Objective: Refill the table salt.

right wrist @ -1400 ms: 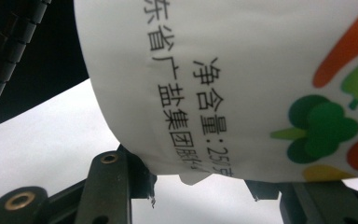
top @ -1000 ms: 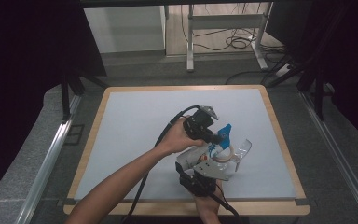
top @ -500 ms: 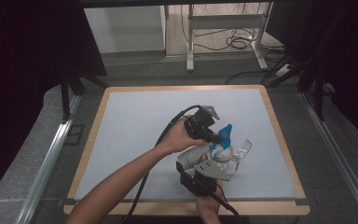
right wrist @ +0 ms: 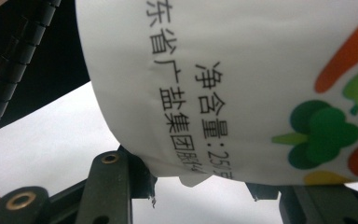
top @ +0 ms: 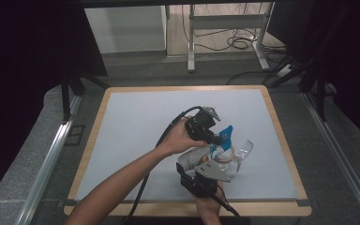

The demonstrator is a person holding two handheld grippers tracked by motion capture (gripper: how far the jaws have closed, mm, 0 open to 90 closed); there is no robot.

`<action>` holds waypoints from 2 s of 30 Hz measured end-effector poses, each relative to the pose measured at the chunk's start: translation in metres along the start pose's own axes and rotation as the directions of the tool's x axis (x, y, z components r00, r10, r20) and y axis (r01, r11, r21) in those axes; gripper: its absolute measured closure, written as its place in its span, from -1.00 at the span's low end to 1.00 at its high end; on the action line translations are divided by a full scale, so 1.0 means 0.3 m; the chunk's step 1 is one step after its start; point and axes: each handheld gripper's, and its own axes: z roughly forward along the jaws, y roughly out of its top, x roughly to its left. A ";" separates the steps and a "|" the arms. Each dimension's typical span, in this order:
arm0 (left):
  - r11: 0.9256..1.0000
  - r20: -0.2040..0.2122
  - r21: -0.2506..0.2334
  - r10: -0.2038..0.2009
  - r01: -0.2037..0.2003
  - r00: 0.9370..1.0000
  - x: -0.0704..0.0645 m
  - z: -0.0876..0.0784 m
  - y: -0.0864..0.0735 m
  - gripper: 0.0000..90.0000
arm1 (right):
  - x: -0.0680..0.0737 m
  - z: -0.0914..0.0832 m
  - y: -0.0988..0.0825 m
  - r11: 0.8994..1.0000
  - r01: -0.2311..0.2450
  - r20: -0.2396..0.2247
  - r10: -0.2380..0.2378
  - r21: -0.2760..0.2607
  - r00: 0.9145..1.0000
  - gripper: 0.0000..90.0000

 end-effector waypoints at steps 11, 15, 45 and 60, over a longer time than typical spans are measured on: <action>1.000 0.001 -0.002 0.001 -0.001 1.000 0.000 -0.001 0.002 1.00 | -0.001 -0.004 0.005 1.000 -0.002 -0.002 0.002 -0.005 1.000 0.18; 1.000 0.000 -0.002 -0.001 0.001 1.000 -0.001 0.001 0.001 1.00 | -0.002 -0.003 0.005 1.000 -0.002 -0.003 0.002 -0.003 1.000 0.18; 1.000 -0.009 0.011 0.014 -0.014 1.000 -0.012 0.002 0.009 1.00 | 0.000 -0.004 0.013 1.000 0.001 -0.001 -0.001 -0.018 1.000 0.19; 1.000 -0.006 0.015 0.017 -0.017 1.000 -0.015 0.003 0.011 1.00 | 0.002 -0.006 0.022 0.999 -0.005 -0.003 0.005 -0.031 1.000 0.19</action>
